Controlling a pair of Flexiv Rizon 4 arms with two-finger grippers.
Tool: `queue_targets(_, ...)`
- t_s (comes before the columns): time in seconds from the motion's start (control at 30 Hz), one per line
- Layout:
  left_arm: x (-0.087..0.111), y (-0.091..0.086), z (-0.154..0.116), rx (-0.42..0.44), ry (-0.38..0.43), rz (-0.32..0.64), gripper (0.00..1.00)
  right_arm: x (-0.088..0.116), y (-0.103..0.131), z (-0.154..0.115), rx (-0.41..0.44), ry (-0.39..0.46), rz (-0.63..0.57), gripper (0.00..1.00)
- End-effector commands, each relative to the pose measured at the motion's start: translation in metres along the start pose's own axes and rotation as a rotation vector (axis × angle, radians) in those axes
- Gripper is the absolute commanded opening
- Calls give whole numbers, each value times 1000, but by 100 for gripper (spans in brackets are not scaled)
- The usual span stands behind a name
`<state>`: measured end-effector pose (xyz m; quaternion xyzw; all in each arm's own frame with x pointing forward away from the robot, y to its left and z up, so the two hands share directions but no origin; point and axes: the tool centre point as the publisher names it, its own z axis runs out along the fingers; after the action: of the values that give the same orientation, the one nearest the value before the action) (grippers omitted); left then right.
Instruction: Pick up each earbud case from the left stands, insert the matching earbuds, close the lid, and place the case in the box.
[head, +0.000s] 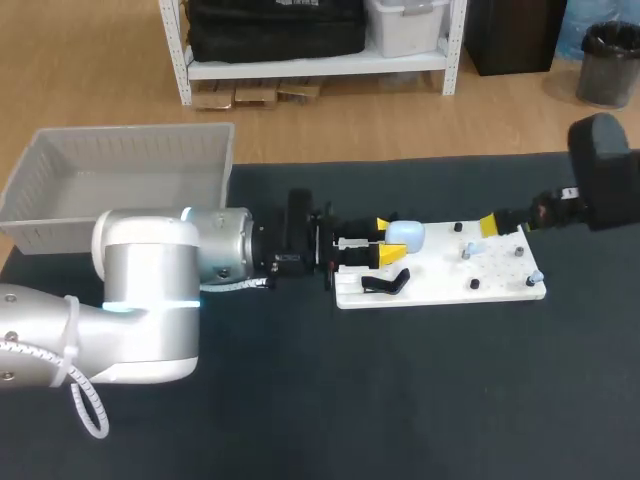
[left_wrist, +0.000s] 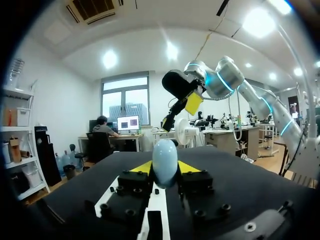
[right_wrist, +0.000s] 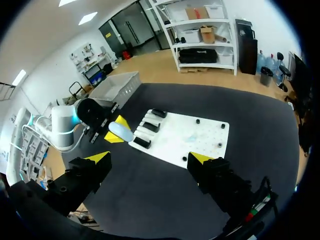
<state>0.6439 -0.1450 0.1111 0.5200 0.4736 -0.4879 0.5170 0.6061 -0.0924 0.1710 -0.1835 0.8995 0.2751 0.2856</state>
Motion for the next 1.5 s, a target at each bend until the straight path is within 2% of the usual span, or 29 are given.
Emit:
queue_targets(0.03,5,2,3,5,-8,2,0,-1,13,6,1,36,6,100)
queue_targets(0.33,6,2,3,6,-9,2,0,11,31,25,-8,97,14,100)
queue_targets(0.73,6,2,3,6,-9,2,0,11,48,60,-8,91,-23,100)
queue_targets(0.97,6,2,3,6,-9,2,0,10,46,76,-6,87,-24,100)
queue_targets(1.5,6,2,3,6,-9,2,0,5,37,91,11,88,-2,100)
